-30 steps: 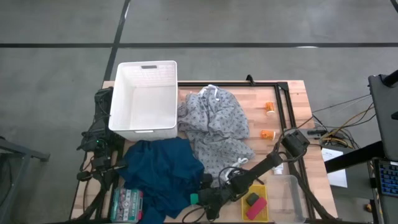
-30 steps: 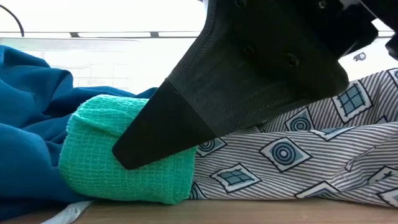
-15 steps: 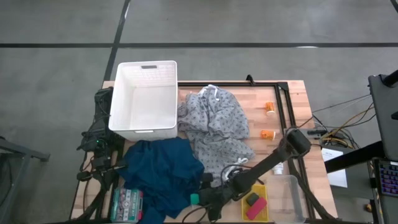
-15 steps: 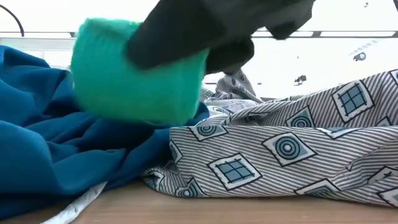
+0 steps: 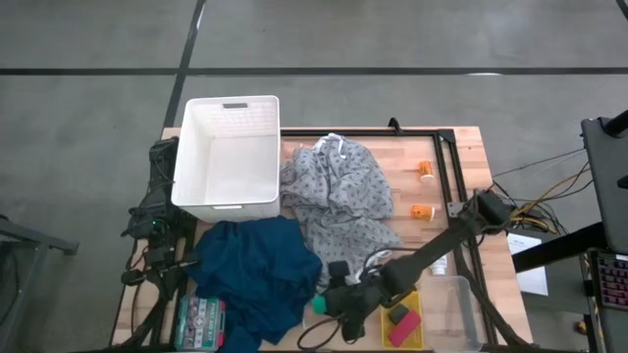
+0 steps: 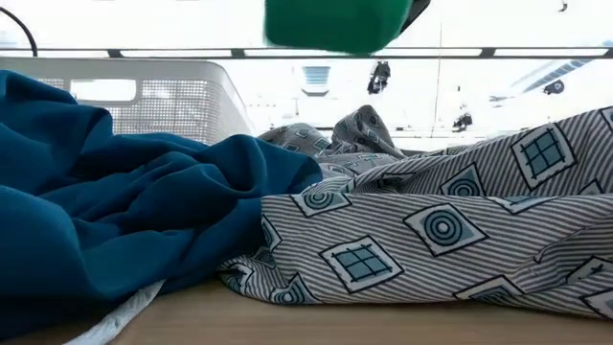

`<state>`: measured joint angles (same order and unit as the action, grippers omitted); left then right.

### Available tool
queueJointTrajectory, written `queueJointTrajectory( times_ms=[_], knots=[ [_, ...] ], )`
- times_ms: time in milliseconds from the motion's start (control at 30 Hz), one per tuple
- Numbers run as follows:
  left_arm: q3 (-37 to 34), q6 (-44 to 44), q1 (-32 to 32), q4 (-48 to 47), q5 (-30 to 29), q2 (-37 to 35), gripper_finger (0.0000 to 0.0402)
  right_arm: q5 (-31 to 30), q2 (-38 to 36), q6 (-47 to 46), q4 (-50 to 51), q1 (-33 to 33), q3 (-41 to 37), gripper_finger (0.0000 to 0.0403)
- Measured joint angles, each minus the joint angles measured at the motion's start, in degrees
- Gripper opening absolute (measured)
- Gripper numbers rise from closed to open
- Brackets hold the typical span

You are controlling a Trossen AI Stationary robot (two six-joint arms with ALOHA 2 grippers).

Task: Pick & Place Medicine items
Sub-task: Put the green bandage into the yellow bin

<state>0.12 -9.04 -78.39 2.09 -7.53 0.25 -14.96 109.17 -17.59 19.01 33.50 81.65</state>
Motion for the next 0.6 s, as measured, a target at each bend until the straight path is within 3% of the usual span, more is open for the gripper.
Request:
queueJointTrajectory(
  times_ms=[367, 600],
  knots=[
    [-0.02, 0.0, -0.02, 0.0, 0.02, 0.0, 0.0047, -0.34, -6.07, -1.96, 13.59, 2.52, -0.13, 0.0205],
    [-0.02, 0.0, 0.0, -0.02, 0.02, -0.02, 0.0047, -5.36, -9.34, -2.2, 19.33, 6.97, -0.41, 0.0205]
  ],
)
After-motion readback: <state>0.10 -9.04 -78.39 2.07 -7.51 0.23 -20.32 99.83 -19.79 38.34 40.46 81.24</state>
